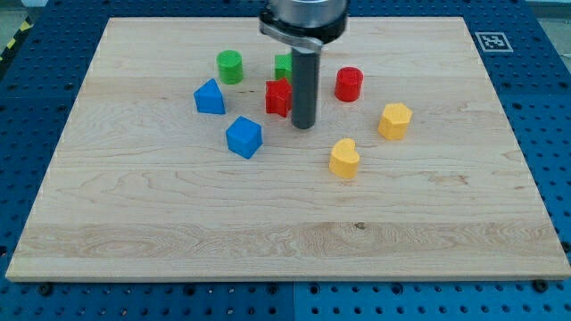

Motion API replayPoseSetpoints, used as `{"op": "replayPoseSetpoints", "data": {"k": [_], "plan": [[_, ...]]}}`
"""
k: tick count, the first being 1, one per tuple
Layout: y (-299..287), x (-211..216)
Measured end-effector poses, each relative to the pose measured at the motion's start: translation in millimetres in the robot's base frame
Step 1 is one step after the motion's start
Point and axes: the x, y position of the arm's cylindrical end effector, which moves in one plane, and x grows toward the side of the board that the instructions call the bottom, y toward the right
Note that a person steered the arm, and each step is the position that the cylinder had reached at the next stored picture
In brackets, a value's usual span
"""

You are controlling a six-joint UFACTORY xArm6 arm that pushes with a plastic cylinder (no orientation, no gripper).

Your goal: Point your arm at the top of green star

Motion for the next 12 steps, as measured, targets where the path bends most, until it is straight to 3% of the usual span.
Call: {"op": "replayPoseSetpoints", "data": {"k": [4,6,9,10,12], "plan": [[86.0,32.4],[97.0,56.1],[169.6,23.6],[169.9,-22.5],[84.0,-132.5]]}}
